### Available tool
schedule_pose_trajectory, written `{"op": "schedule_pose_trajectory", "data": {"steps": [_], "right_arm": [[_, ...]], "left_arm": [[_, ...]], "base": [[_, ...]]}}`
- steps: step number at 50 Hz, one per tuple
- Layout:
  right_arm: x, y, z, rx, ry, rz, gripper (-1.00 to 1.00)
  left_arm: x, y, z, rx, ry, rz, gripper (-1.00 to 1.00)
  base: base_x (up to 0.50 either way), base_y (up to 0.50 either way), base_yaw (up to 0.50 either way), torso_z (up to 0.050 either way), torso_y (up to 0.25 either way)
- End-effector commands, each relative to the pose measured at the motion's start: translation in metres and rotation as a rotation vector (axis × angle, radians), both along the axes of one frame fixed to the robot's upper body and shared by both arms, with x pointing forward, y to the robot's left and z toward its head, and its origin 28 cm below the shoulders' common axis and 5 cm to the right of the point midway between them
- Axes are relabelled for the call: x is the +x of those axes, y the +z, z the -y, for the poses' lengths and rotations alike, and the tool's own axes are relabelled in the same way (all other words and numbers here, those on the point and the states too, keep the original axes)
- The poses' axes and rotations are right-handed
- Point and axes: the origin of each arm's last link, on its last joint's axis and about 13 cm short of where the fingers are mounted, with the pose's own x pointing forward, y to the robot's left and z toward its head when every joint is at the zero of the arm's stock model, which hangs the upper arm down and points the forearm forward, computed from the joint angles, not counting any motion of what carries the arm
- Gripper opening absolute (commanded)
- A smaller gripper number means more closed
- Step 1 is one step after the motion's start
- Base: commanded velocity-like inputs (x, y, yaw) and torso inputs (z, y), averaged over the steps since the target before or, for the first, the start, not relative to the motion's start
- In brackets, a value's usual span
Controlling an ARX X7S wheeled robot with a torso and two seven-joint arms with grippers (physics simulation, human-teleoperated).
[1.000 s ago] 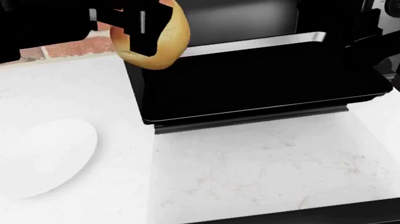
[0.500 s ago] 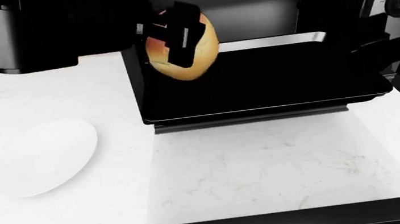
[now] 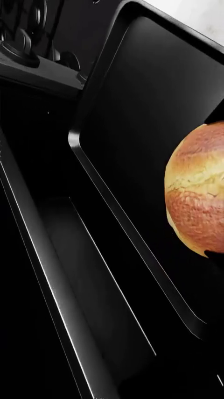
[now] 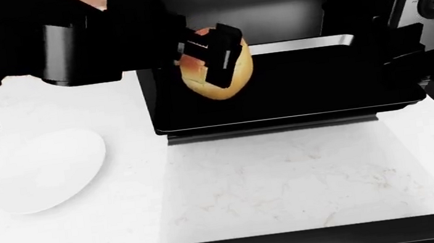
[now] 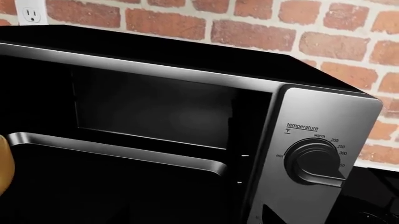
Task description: Place the bread on the tray of the toaster oven.
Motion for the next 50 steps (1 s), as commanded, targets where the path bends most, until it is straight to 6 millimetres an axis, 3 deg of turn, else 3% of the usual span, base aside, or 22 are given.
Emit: {"op": "schedule_pose_trajectory", "data": {"steps": [1, 32, 33, 50], "right_arm": [[-0.002, -0.002, 0.001, 0.012, 0.006, 0.001, 1.0], [-0.007, -0.011, 0.007, 0.03, -0.006, 0.0, 1.0], [-0.007, -0.012, 0.007, 0.03, -0.009, -0.004, 1.0], [-0.009, -0.013, 0.009, 0.038, -0.019, -0.001, 1.0]], "left_arm": [[-0.001, -0.008, 0.007, 0.018, -0.038, -0.033, -1.0], [-0.001, -0.021, 0.015, 0.025, -0.048, -0.084, -1.0], [0.0, -0.02, 0.015, 0.026, -0.049, -0.083, 1.0], [0.0, -0.013, 0.016, 0.019, -0.05, -0.076, 1.0]], "base": [[0.0, 0.0, 0.0, 0.0, 0.0], [0.0, 0.0, 0.0, 0.0, 0.0], [0.0, 0.0, 0.0, 0.0, 0.0], [0.0, 0.0, 0.0, 0.0, 0.0]]}}
